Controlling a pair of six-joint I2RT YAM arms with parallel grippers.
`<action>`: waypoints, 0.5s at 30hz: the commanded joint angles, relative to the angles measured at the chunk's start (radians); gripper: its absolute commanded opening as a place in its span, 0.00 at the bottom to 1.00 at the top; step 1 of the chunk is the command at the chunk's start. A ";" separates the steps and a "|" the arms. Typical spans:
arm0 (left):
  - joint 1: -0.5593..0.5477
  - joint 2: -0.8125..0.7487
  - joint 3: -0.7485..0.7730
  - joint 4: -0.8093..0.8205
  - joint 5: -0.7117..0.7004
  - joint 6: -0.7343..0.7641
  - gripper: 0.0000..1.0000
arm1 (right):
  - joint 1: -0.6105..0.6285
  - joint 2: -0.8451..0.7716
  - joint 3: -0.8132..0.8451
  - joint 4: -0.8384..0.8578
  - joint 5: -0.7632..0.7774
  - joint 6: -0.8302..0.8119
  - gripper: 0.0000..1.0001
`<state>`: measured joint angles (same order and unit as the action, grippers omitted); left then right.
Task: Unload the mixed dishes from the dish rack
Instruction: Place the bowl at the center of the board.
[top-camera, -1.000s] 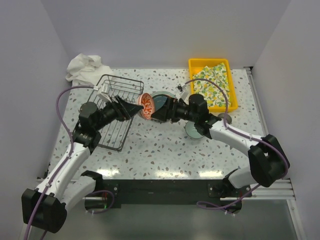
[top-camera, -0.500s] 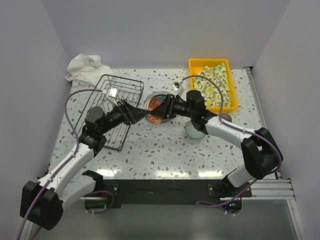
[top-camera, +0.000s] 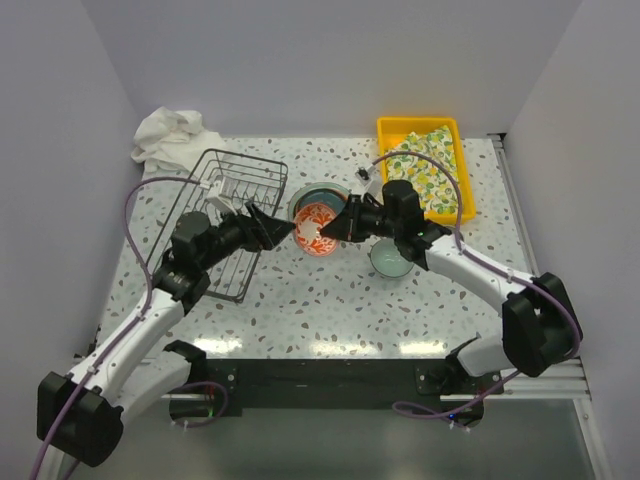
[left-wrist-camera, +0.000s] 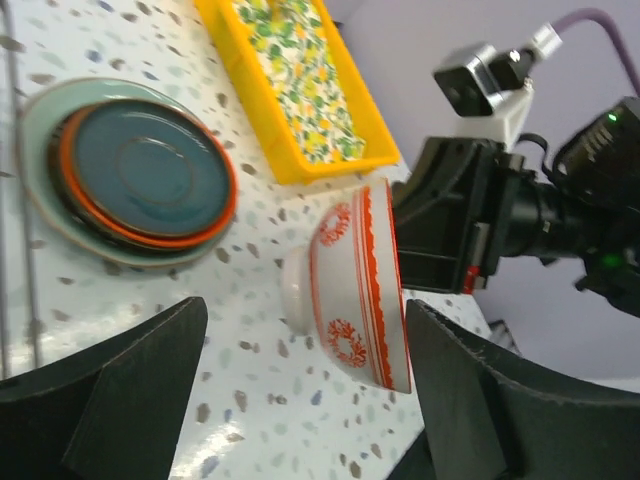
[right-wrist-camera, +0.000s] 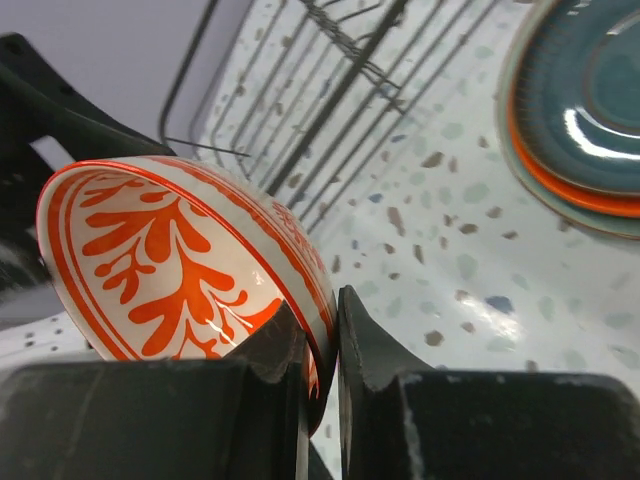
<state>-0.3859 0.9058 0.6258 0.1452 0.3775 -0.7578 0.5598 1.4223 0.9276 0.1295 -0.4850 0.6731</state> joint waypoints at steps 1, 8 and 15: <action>0.015 -0.039 0.113 -0.143 -0.230 0.234 0.90 | -0.027 -0.103 0.039 -0.223 0.132 -0.139 0.00; 0.015 -0.076 0.176 -0.294 -0.460 0.455 0.95 | -0.099 -0.177 0.071 -0.537 0.324 -0.242 0.00; 0.015 -0.073 0.190 -0.309 -0.500 0.540 0.95 | -0.236 -0.229 0.002 -0.677 0.387 -0.245 0.00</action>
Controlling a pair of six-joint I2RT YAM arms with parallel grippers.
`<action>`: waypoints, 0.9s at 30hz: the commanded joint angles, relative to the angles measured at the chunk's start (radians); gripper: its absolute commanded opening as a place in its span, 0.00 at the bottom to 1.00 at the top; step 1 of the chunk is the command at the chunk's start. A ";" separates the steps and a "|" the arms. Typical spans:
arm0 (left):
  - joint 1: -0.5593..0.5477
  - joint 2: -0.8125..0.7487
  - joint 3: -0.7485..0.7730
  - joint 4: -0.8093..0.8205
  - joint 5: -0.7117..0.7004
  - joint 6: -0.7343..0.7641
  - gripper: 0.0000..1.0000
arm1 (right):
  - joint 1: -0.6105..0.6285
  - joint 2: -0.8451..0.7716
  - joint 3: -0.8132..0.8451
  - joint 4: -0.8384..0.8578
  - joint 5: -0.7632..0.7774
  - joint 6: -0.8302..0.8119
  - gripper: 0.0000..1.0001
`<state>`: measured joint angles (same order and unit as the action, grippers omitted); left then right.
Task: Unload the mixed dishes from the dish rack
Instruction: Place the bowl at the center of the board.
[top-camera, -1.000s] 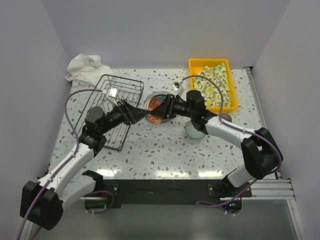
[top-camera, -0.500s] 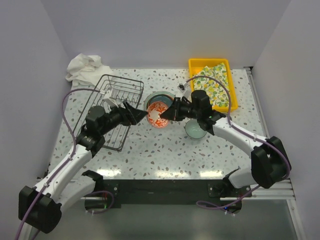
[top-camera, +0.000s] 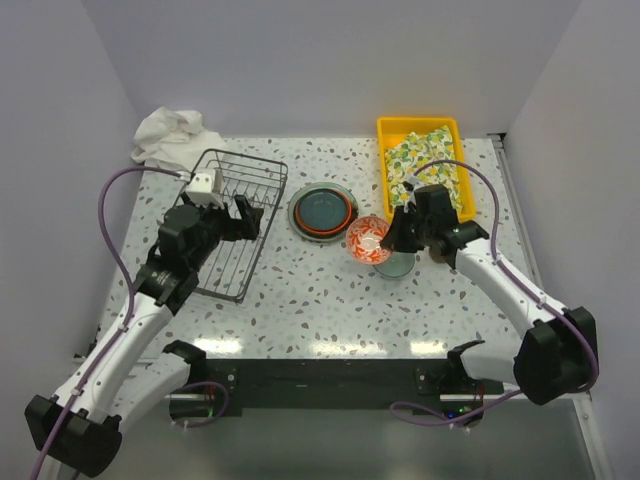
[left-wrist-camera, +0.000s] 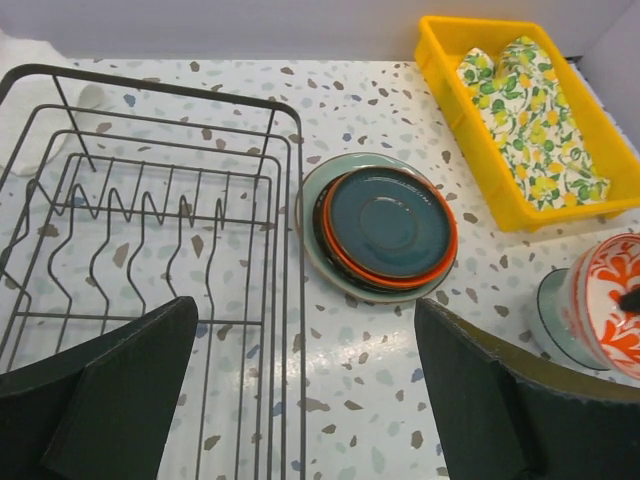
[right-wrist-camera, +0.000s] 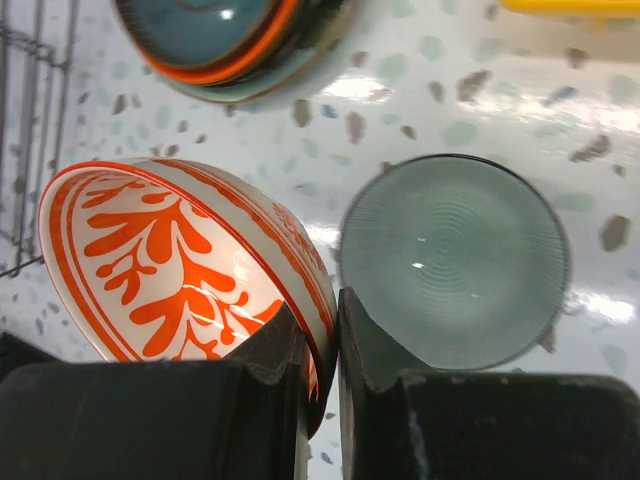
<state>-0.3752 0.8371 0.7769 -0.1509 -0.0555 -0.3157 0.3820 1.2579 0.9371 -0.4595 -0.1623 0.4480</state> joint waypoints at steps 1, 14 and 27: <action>0.004 -0.001 0.038 -0.012 -0.069 0.102 0.95 | -0.071 -0.074 -0.018 -0.090 0.069 -0.019 0.00; 0.004 0.037 0.047 -0.001 -0.047 0.136 0.95 | -0.144 0.034 -0.070 -0.005 0.047 0.018 0.00; 0.004 0.026 0.042 -0.026 -0.069 0.144 0.95 | -0.147 0.106 -0.029 -0.060 0.032 -0.008 0.09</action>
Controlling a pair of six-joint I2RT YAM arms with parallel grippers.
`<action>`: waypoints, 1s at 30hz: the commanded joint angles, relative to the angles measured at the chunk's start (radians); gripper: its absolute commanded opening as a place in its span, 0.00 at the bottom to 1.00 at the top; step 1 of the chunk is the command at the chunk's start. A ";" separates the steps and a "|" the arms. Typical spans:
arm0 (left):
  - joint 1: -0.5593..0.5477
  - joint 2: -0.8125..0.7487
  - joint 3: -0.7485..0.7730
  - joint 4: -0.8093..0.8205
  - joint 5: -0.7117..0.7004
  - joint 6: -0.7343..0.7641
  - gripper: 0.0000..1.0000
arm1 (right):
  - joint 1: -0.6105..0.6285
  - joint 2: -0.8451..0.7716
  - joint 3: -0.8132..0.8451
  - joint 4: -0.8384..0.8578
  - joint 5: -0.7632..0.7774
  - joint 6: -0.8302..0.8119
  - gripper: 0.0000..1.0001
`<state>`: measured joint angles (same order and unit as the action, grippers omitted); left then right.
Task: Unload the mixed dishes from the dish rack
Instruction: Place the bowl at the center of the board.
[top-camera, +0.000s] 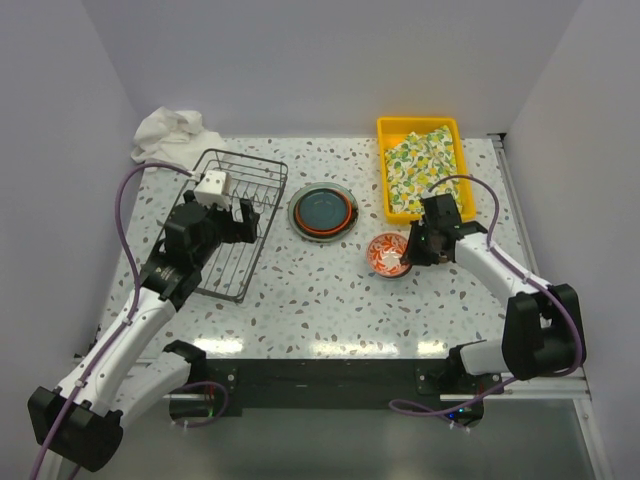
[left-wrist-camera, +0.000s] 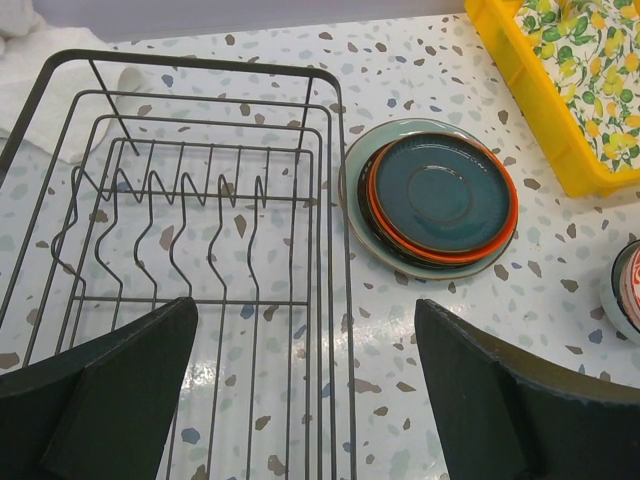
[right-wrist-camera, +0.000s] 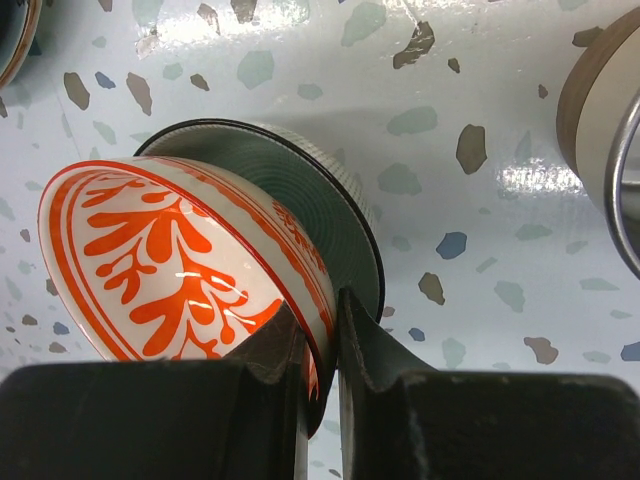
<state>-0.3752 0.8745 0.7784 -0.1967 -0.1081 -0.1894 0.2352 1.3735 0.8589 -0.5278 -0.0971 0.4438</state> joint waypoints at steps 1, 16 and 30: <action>0.004 -0.009 0.042 0.020 -0.016 0.018 0.95 | -0.002 -0.010 0.055 -0.001 -0.030 -0.005 0.14; 0.004 0.003 0.044 0.028 0.004 0.015 0.95 | -0.002 -0.001 0.154 -0.132 -0.010 -0.062 0.32; 0.004 -0.006 0.047 0.011 0.007 0.015 0.95 | 0.000 -0.002 0.173 -0.184 0.037 -0.079 0.39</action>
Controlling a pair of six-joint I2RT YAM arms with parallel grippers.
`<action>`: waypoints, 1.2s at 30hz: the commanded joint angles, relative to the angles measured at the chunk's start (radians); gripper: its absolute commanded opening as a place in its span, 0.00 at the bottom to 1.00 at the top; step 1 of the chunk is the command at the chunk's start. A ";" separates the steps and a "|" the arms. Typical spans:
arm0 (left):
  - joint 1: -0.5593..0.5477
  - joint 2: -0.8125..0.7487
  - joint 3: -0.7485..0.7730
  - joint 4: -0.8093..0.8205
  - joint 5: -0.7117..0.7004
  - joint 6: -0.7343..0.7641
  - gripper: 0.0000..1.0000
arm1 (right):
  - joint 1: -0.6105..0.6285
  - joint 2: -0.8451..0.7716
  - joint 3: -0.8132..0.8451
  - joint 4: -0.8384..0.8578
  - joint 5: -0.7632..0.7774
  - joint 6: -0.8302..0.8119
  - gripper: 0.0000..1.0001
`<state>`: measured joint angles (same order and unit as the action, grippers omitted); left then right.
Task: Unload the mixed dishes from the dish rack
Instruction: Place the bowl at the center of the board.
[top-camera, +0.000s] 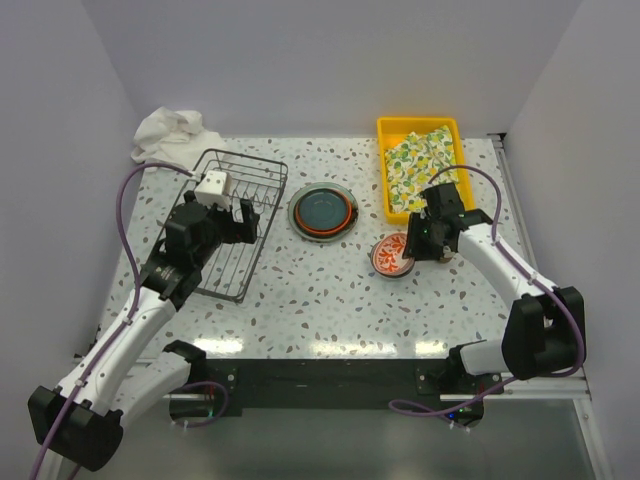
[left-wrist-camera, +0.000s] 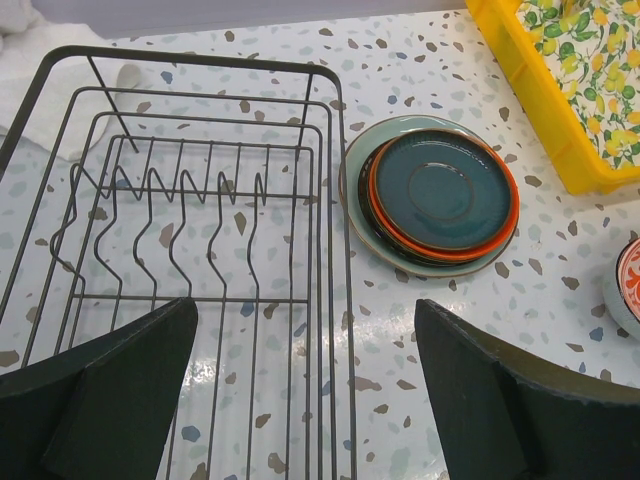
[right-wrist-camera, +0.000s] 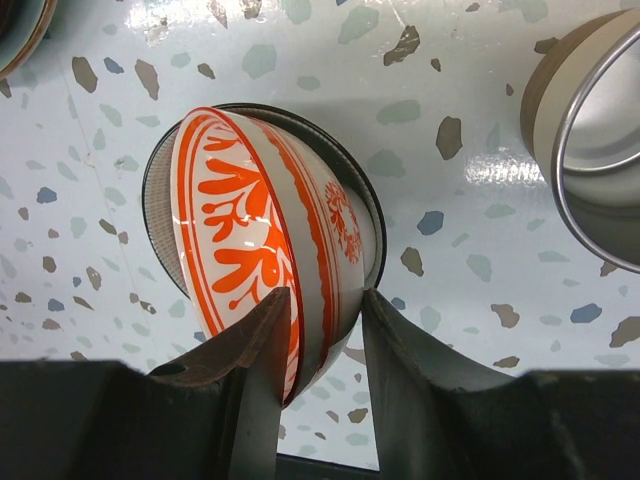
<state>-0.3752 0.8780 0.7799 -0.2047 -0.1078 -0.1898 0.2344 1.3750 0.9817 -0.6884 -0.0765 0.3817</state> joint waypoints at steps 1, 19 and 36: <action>0.004 -0.011 0.045 0.019 0.007 0.016 0.95 | 0.000 -0.007 0.055 -0.026 0.020 -0.017 0.39; 0.004 -0.030 0.039 0.004 0.003 0.009 0.95 | -0.001 -0.040 0.032 -0.023 0.029 0.002 0.17; 0.004 -0.045 0.042 -0.010 0.007 0.007 0.95 | -0.003 -0.040 -0.136 0.211 -0.009 0.074 0.02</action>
<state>-0.3752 0.8528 0.7803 -0.2279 -0.1078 -0.1898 0.2325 1.3540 0.8719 -0.5823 -0.0463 0.4271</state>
